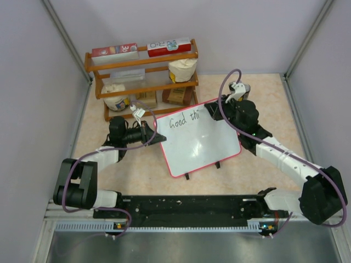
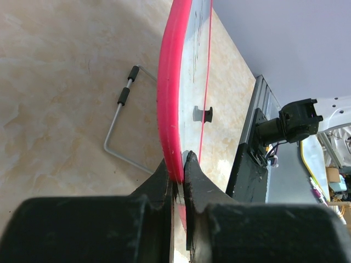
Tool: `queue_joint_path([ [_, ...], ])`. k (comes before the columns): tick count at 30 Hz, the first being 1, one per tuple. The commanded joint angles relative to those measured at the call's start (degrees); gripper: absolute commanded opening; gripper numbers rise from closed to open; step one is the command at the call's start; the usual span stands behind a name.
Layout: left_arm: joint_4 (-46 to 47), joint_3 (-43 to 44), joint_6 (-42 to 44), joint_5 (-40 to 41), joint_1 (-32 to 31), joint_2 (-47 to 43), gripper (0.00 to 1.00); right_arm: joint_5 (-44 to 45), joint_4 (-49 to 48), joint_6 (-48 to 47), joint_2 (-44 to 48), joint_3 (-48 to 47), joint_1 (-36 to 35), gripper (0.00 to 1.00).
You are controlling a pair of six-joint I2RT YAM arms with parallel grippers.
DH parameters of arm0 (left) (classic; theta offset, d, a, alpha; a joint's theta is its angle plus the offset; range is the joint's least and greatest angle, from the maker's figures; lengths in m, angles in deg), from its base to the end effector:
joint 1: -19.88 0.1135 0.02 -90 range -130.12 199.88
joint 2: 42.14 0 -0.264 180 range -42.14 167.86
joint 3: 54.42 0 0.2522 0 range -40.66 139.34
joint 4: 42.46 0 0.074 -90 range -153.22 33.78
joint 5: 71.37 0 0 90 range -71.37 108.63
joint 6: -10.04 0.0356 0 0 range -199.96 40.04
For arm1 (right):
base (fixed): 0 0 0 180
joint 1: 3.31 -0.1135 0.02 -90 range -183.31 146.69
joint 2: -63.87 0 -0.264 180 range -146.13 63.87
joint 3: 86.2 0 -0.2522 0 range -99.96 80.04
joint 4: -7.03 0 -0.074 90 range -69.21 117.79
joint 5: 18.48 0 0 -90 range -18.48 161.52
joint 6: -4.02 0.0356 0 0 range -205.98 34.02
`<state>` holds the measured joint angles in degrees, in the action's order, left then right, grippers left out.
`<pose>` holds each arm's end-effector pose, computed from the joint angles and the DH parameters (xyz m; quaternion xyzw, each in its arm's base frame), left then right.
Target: Write a sentence on the whiteboard
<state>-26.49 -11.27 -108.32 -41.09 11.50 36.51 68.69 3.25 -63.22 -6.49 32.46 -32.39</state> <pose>0.2528 -0.0683 0.1951 0.1600 0.7474 -0.5436 0.3467 0.2521 0.1422 0.3126 -0.0573 0.7364 0.3110 0.5981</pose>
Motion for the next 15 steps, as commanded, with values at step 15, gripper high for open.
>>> queue_joint_path([
  [15,-5.4,-3.3,13.6,1.4,-2.3,0.7,0.0,2.7,0.0,-2.1,2.1,0.9,0.6,0.0],
])
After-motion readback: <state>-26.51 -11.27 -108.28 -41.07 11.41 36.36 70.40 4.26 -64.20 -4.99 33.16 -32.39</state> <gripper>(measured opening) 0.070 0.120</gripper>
